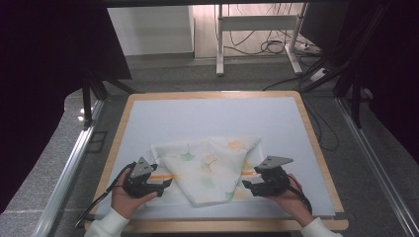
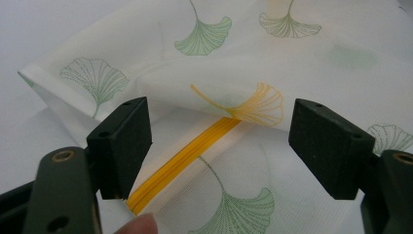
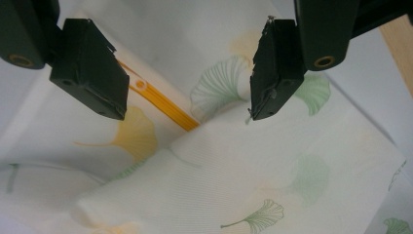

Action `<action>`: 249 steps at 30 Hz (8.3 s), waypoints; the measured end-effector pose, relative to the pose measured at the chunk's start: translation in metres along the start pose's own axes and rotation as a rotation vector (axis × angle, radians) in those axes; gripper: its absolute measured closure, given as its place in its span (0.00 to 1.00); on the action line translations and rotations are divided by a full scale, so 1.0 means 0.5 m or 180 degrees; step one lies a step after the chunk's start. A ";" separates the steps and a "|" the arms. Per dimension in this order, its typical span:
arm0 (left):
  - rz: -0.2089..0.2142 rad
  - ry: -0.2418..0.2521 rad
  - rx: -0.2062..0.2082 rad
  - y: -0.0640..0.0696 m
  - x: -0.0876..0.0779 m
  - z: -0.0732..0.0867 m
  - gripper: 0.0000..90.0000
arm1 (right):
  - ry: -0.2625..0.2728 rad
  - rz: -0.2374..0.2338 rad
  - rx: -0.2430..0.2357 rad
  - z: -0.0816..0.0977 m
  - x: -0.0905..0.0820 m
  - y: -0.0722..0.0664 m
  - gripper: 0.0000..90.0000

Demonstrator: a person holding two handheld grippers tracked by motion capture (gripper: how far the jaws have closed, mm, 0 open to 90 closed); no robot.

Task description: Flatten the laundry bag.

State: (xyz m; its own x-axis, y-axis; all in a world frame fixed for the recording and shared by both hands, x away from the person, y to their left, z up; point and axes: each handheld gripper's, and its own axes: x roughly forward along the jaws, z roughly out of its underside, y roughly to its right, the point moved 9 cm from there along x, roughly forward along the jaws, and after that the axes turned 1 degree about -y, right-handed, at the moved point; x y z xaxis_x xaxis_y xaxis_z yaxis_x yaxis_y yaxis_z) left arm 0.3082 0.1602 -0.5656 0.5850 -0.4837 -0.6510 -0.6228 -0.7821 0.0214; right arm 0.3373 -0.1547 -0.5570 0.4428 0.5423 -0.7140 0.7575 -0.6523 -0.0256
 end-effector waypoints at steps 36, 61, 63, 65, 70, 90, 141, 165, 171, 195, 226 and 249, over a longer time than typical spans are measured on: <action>0.0002 -0.0031 0.0113 0.009 0.003 0.002 0.27 | -0.0217 -0.0047 0.0079 -0.060 0.098 -0.030 0.98; 0.0358 -0.0410 0.0093 0.060 0.078 0.010 0.33 | 0.0191 -0.0362 0.0248 -0.127 0.044 -0.036 0.98; 0.0462 -0.0414 -0.0028 0.053 0.083 0.001 0.43 | 0.0183 -0.0370 0.0243 -0.126 0.044 -0.037 0.98; 0.0569 -0.0437 -0.0086 0.051 0.089 -0.002 0.53 | 0.0184 -0.0370 0.0248 -0.125 0.045 -0.037 0.98; 0.0629 -0.0468 -0.0093 0.052 0.091 -0.001 0.65 | 0.0165 -0.0353 0.0208 -0.121 0.048 -0.037 0.98; 0.0234 -0.0339 -0.0663 0.006 0.119 -0.043 0.06 | 0.0088 -0.0261 0.0167 -0.104 0.054 -0.025 0.98; 0.0526 -0.0060 -0.0579 -0.018 0.074 -0.115 1.00 | 0.0354 -0.0411 0.0213 -0.176 0.025 -0.009 0.98; 0.0098 0.0340 -0.0809 -0.167 0.159 -0.232 0.62 | 0.0530 0.0166 0.1159 -0.279 0.196 0.273 0.62; 0.0266 0.0158 -0.0507 -0.102 0.111 -0.179 0.52 | 0.0566 0.0112 0.0614 -0.270 0.103 0.214 0.55; 0.0162 -0.0440 -0.0233 -0.040 0.149 -0.026 0.45 | -0.0277 -0.0204 0.0192 -0.049 0.130 0.050 0.43; 0.0198 -0.0439 -0.0313 -0.040 0.149 -0.028 0.43 | -0.0656 -0.0306 -0.1167 -0.050 0.151 -0.189 0.80; 0.0114 -0.0505 -0.0131 -0.051 0.133 -0.031 1.00 | -0.0510 -0.0568 -0.0927 -0.045 0.130 -0.189 0.99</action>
State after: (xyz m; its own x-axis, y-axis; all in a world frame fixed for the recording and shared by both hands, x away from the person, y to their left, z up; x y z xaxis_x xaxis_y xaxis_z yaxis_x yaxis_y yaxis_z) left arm 0.3708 0.1417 -0.5977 0.4715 -0.4458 -0.7609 -0.6179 -0.7826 0.0756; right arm 0.3055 -0.0460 -0.5852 0.2284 0.5289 -0.8174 0.9308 -0.3648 0.0241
